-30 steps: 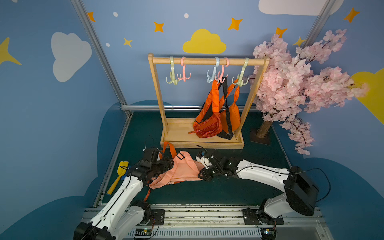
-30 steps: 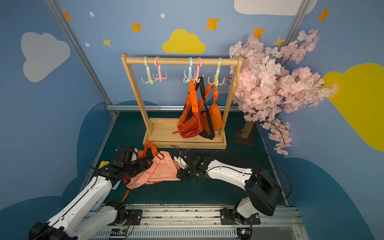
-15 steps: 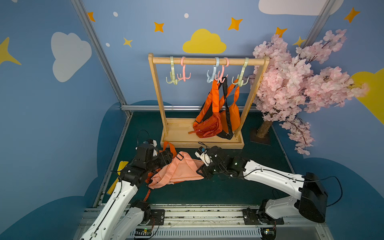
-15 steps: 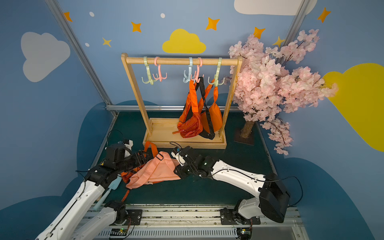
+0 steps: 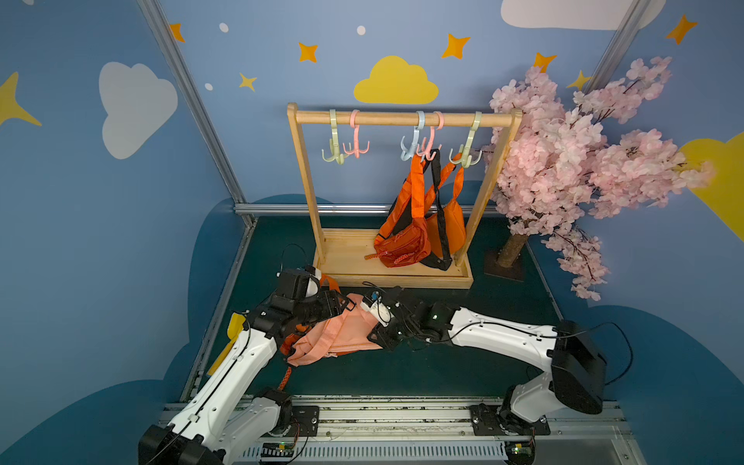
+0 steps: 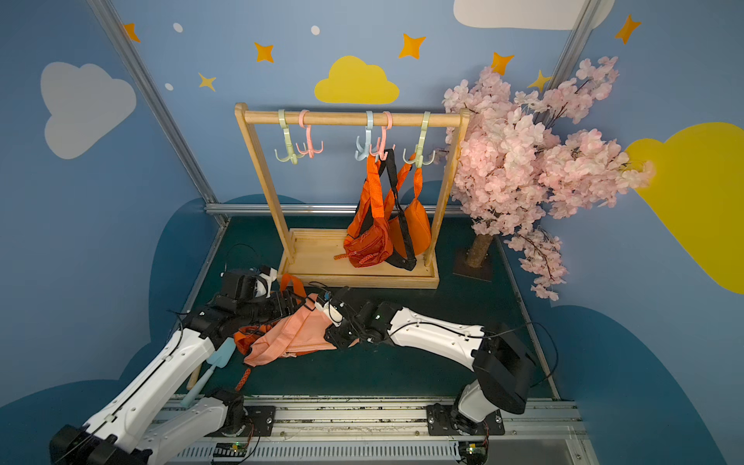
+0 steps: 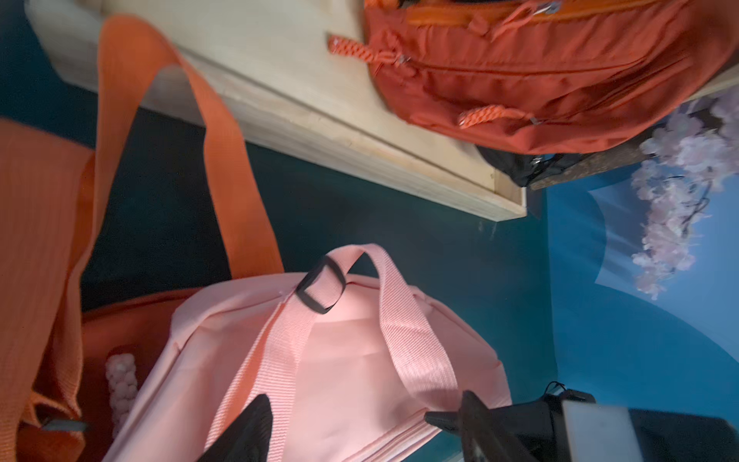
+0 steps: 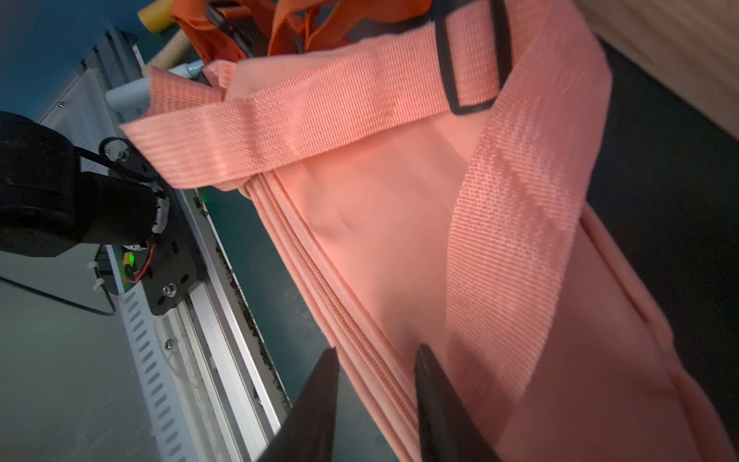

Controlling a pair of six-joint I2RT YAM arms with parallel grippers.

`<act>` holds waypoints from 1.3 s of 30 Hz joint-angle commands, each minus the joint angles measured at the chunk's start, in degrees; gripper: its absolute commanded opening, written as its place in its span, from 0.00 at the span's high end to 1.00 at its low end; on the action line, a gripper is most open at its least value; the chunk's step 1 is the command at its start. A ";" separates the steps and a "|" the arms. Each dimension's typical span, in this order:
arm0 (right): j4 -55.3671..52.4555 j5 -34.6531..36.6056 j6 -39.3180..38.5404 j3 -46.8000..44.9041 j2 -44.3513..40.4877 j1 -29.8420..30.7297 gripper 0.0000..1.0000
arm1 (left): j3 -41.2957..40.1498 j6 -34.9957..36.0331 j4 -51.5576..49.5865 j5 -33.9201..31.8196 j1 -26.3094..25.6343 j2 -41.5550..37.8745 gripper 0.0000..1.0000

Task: Take the bag off the hook
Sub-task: Place the bag inside the bag.

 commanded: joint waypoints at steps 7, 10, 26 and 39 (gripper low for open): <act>1.83 -3.09 2.45 -1.81 4.81 0.93 0.69 | -7.31 -3.83 2.51 -0.88 0.29 -0.02 0.27; 2.18 -3.45 2.65 -2.08 5.37 1.08 0.68 | -8.76 -4.41 2.03 -2.27 0.47 -0.34 0.27; 1.18 -3.51 1.33 -0.77 4.32 1.05 0.59 | -10.72 -7.48 2.85 -5.64 3.91 -3.69 0.27; -0.42 -2.11 0.64 1.67 0.71 1.12 0.55 | -9.18 -5.67 1.11 -8.69 4.15 -5.77 0.30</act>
